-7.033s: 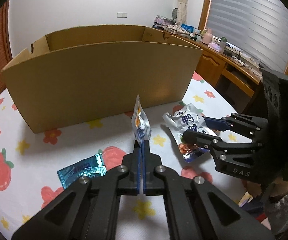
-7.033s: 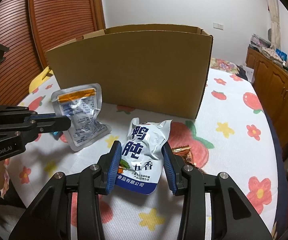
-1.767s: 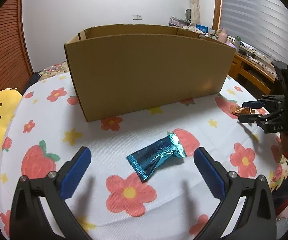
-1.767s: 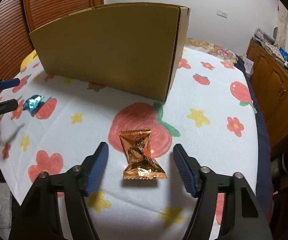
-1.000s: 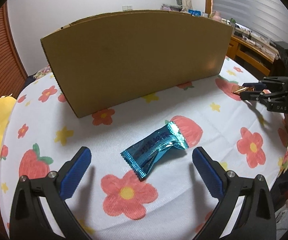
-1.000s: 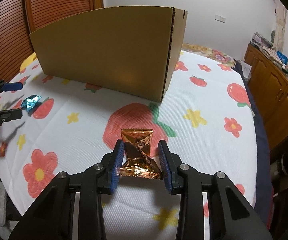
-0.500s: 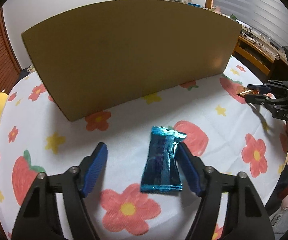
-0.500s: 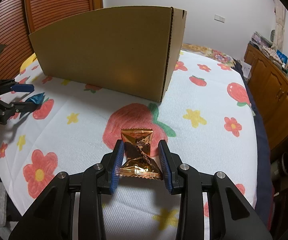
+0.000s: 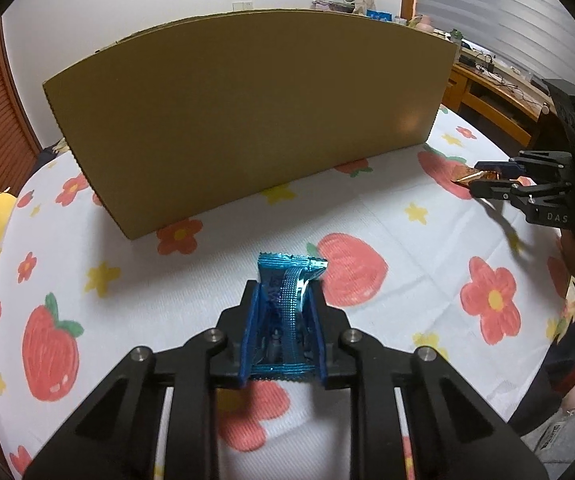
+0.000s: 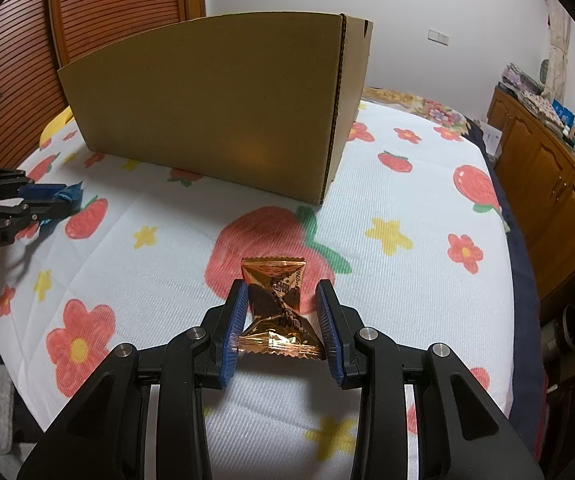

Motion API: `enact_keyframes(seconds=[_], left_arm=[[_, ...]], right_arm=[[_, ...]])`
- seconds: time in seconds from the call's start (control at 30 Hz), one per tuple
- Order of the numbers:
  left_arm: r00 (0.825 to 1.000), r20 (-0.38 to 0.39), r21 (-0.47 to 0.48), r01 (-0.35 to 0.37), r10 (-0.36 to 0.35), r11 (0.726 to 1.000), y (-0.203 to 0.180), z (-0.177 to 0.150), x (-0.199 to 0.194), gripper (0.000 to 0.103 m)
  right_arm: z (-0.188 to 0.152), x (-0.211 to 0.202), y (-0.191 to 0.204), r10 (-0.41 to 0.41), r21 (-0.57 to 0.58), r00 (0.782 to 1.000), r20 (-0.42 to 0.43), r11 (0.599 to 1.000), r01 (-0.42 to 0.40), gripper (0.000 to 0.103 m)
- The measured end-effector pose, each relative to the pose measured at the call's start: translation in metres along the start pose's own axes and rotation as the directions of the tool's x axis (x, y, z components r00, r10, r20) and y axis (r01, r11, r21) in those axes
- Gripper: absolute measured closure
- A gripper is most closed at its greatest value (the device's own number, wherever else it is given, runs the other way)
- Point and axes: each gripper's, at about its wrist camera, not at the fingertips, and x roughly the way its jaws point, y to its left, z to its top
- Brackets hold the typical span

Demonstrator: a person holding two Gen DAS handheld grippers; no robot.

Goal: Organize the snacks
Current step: 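Lift the teal wrapper and copper candy and carry them over the box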

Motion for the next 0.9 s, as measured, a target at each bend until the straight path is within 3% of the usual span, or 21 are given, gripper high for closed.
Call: enact_keyframes(seconds=[0.27, 0.37, 0.53, 0.9], left_arm=[[1.0, 0.02, -0.022, -0.001, 0.001, 1.0, -0.002, -0.005, -0.01, 0.082], [0.999, 0.039, -0.024, -0.001, 0.002, 1.0, -0.002, -0.003, -0.016, 0.083], [0.998, 0.069, -0.032, 0.006, -0.004, 0.999, -0.003, 0.004, -0.025, 0.083], [0.985, 0.171, -0.039, -0.002, 0.009, 0.999, 0.001, 0.038, -0.056, 0.083]], right_arm=[[0.0, 0.0, 0.001, -0.002, 0.0, 1.0, 0.001, 1.0, 0.002, 0.069], [0.0, -0.001, 0.003, -0.004, -0.01, 1.0, 0.005, 1.0, 0.004, 0.081], [0.0, -0.002, 0.0, -0.011, 0.008, 1.0, 0.011, 1.0, 0.011, 0.083], [0.022, -0.046, 0.011, 0.003, 0.003, 0.991, 0.137, 1.0, -0.003, 0.083]])
